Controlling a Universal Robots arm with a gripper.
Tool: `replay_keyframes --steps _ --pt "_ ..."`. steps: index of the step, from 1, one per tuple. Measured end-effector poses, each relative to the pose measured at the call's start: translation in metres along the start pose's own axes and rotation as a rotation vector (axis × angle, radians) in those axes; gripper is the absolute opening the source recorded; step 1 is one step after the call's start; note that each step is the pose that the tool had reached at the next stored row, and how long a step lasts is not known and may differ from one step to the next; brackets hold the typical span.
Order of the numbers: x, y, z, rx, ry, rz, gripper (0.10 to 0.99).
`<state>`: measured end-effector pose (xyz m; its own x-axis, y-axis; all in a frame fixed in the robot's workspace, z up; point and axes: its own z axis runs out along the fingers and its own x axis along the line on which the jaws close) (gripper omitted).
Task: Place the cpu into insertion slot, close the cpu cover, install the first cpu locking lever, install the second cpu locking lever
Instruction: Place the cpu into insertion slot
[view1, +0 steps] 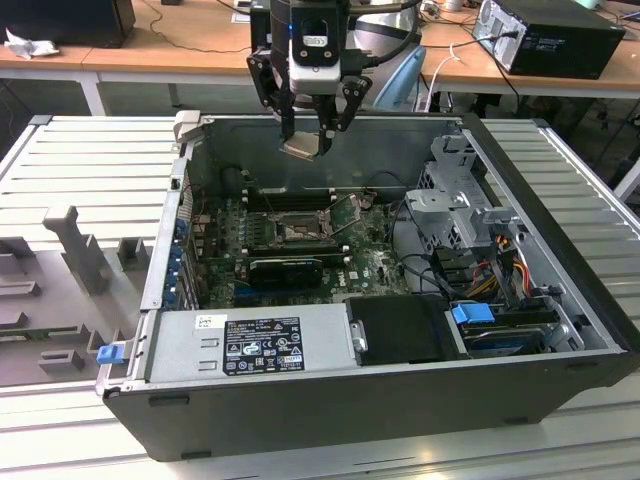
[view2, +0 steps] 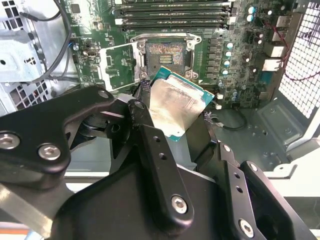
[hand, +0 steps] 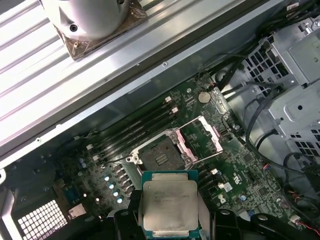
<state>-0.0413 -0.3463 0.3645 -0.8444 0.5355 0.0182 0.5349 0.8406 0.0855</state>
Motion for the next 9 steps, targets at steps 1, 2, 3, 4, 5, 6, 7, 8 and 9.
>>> replay_keyframes --steps 1,2,3,4,5,6,7,8,9 --pt "0.0000 0.0000 0.0000 0.000 -0.0003 0.003 0.529" --pt "0.0000 0.0000 0.0000 0.000 -0.0006 0.006 0.529" --pt "0.0000 0.0000 0.0000 0.000 -0.0008 0.009 0.529" --pt "0.0000 0.0000 0.0000 0.000 -0.0012 0.014 0.529" --pt "0.0000 0.0000 0.0000 0.000 -0.0015 0.017 0.529" --pt "0.0000 0.0000 0.0000 0.000 -0.0018 0.021 0.529" --pt "0.0000 0.0000 0.0000 0.000 -0.0022 0.025 0.529" --pt "0.0000 0.0000 0.0000 0.000 -0.0024 0.028 0.529" --pt "0.0000 0.0000 0.0000 -0.001 -0.0028 0.032 0.529"
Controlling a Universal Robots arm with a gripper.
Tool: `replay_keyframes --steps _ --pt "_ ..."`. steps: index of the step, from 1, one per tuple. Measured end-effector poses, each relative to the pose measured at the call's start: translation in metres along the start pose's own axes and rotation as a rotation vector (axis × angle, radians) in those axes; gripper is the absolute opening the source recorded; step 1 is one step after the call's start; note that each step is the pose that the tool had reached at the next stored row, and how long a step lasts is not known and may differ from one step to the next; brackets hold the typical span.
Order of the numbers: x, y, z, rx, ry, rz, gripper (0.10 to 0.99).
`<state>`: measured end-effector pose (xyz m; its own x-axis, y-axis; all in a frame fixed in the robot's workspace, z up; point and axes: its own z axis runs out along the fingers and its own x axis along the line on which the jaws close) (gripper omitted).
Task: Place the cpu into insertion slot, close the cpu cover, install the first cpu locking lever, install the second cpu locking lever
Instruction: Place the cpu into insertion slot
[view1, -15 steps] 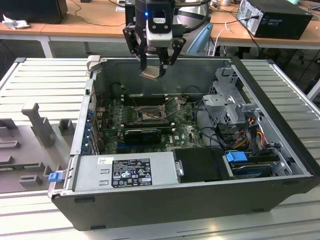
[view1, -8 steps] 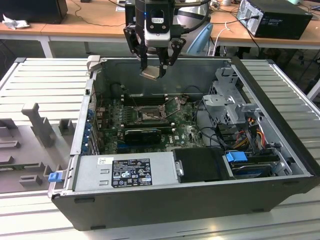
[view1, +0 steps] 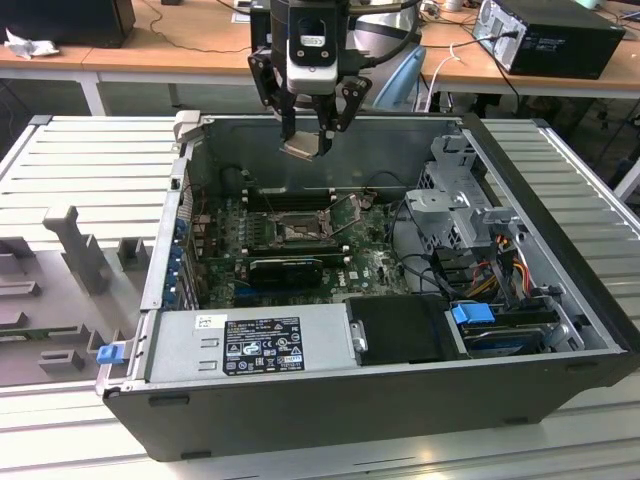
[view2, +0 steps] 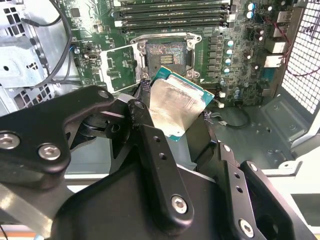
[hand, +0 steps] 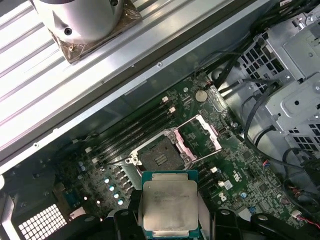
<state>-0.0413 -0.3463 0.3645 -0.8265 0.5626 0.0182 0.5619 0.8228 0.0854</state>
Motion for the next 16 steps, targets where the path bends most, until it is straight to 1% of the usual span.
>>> replay_keyframes --steps 16 --pt "0.0000 0.0000 0.0001 -0.001 -0.0055 0.065 0.529"
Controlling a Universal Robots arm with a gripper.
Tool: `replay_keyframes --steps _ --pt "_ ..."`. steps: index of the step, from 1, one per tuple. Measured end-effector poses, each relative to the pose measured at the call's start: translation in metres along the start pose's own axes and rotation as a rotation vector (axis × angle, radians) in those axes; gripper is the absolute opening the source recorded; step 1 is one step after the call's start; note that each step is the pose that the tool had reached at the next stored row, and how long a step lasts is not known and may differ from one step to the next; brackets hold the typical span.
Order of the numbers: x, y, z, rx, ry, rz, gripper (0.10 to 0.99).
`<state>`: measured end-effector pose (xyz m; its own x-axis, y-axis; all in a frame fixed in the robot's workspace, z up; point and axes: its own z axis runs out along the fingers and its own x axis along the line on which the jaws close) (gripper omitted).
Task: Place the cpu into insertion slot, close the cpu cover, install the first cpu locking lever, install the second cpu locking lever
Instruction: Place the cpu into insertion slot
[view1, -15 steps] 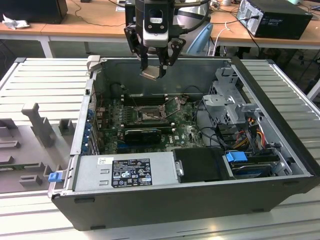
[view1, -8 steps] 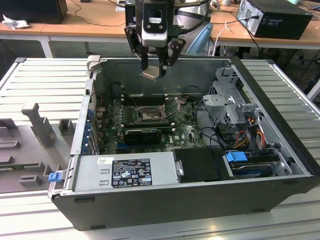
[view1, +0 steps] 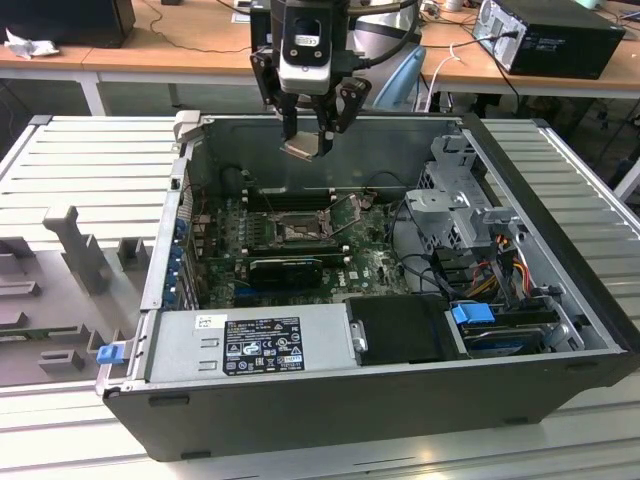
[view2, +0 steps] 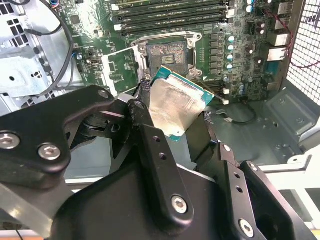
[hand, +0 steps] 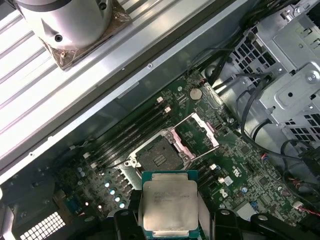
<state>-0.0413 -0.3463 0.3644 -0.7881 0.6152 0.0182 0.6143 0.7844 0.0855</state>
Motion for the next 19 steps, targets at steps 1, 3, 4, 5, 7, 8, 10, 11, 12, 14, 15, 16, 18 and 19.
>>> replay_keyframes --steps 1,3,4,5,7,8,10,11,12,14,15,16,18,19 --pt "0.0000 0.0000 0.0000 0.000 -0.0004 0.005 0.529" --pt "0.0000 0.0000 0.0000 0.000 -0.0010 0.012 0.529" --pt "0.0000 0.0000 0.0000 0.000 -0.0012 0.014 0.529" --pt "0.0000 0.0000 0.0000 0.000 -0.0016 0.019 0.529" --pt "0.0000 0.0000 0.0000 0.000 -0.0022 0.025 0.529" --pt "0.0000 0.0000 0.0000 0.000 -0.0025 0.029 0.529" --pt "0.0000 0.0000 0.0000 -0.001 -0.0030 0.035 0.529" --pt "0.0000 0.0000 0.0000 -0.001 -0.0033 0.038 0.529" --pt "0.0000 0.0000 0.0000 -0.001 -0.0037 0.043 0.529" --pt "0.0000 0.0000 0.0000 -0.001 -0.0046 0.053 0.529" --pt "0.0000 0.0000 0.0000 -0.001 -0.0049 0.058 0.529" --pt "0.0000 0.0000 0.0000 -0.001 -0.0053 0.062 0.529" --pt "0.0000 0.0000 0.0000 -0.001 -0.0059 0.069 0.529" --pt "0.0000 0.0000 0.0000 -0.001 -0.0062 0.072 0.529"
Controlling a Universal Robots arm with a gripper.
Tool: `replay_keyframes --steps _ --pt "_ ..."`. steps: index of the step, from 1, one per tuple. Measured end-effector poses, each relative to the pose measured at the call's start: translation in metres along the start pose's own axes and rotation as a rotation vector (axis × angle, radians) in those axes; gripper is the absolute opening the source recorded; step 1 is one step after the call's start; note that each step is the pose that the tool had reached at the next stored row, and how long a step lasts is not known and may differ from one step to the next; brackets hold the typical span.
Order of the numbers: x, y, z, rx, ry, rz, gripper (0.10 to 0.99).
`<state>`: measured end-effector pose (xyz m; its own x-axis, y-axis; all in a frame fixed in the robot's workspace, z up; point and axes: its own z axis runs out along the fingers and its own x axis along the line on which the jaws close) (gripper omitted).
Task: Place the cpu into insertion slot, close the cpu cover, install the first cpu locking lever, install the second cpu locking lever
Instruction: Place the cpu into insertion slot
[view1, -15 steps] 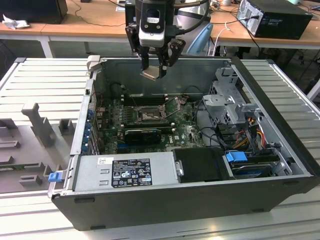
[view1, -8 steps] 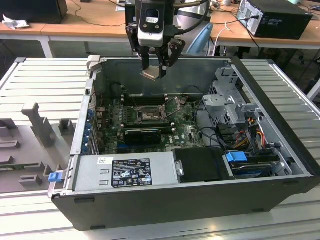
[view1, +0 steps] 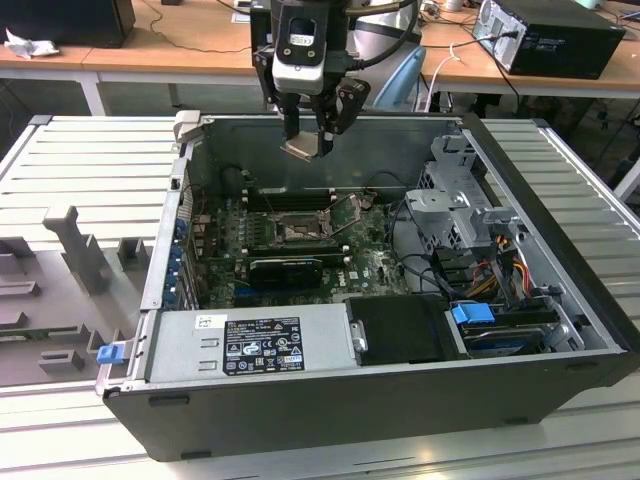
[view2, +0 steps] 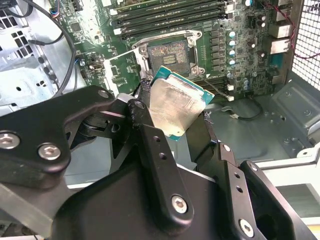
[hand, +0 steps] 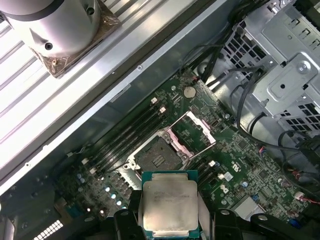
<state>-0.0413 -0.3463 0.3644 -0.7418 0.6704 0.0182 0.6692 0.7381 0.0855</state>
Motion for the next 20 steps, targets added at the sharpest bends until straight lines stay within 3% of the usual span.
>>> replay_keyframes --steps 10,15,20 --pt "0.0000 0.0000 0.0001 -0.001 -0.0044 0.049 0.529" --pt "0.0000 0.0000 0.0002 -0.002 -0.0124 0.140 0.529" --pt "0.0000 0.0000 0.0004 -0.002 -0.0138 0.157 0.529"
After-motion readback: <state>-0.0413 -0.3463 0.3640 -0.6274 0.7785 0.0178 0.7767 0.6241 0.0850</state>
